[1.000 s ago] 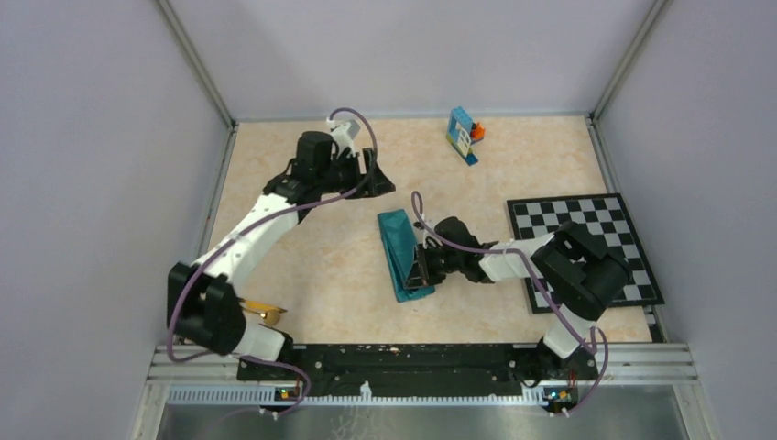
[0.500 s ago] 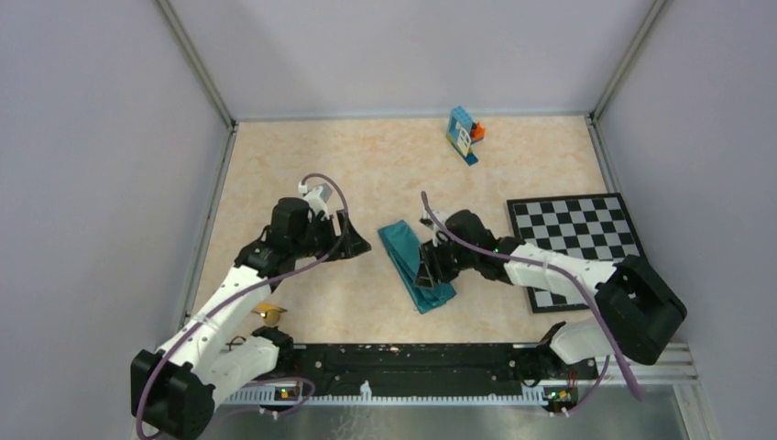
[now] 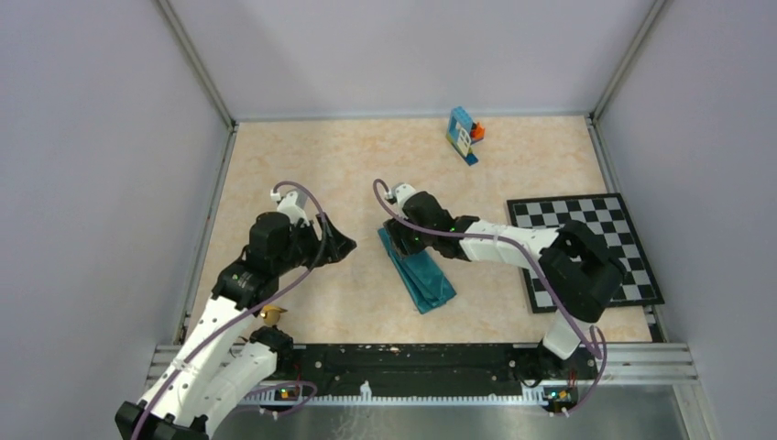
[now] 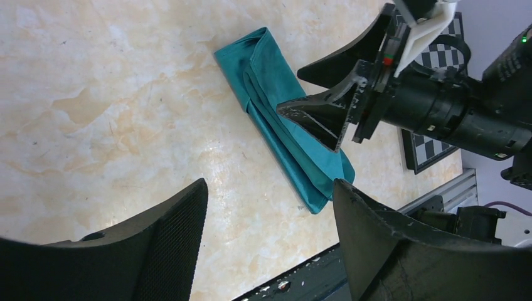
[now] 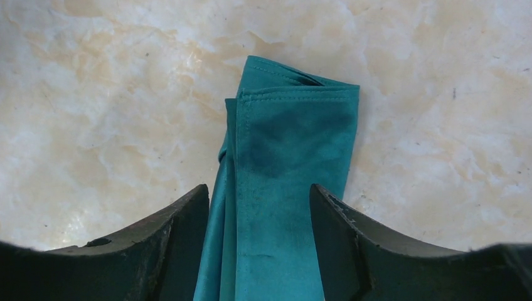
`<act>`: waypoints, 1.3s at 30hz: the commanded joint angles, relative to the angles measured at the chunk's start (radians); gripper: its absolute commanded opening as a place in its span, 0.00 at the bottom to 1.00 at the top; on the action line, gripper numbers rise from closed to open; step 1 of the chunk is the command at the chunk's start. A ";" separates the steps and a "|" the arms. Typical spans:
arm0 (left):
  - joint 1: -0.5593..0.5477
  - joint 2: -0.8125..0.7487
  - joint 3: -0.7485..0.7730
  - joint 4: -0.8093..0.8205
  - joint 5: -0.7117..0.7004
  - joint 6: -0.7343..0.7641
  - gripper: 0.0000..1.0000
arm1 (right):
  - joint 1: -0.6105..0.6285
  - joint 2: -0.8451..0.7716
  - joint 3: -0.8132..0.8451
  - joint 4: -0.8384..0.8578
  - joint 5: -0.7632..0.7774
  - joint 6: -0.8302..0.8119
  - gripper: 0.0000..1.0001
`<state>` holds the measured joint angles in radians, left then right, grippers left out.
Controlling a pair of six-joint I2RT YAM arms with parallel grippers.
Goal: Fold the napkin into a case and place the utensils inside
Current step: Stuff the top corner of the smaller-rectangle-folded napkin at the center of the board.
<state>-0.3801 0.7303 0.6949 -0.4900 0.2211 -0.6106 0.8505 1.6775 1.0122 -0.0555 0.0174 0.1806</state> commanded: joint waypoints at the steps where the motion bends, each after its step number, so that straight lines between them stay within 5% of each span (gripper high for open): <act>1: 0.003 -0.039 -0.042 -0.004 -0.020 -0.022 0.78 | 0.037 0.048 0.094 0.026 0.065 -0.044 0.58; 10: 0.003 -0.028 -0.067 0.023 -0.004 -0.024 0.77 | 0.061 0.153 0.177 -0.009 0.089 -0.043 0.25; 19: 0.003 -0.006 -0.067 0.027 -0.005 -0.023 0.77 | 0.086 0.171 0.177 0.004 0.121 -0.060 0.35; 39: 0.004 0.001 -0.072 0.031 -0.002 -0.024 0.76 | 0.155 0.237 0.195 0.033 0.312 -0.098 0.28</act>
<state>-0.3801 0.7315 0.6262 -0.4919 0.2188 -0.6300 0.9920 1.9087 1.1748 -0.0696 0.2859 0.0887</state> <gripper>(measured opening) 0.765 0.315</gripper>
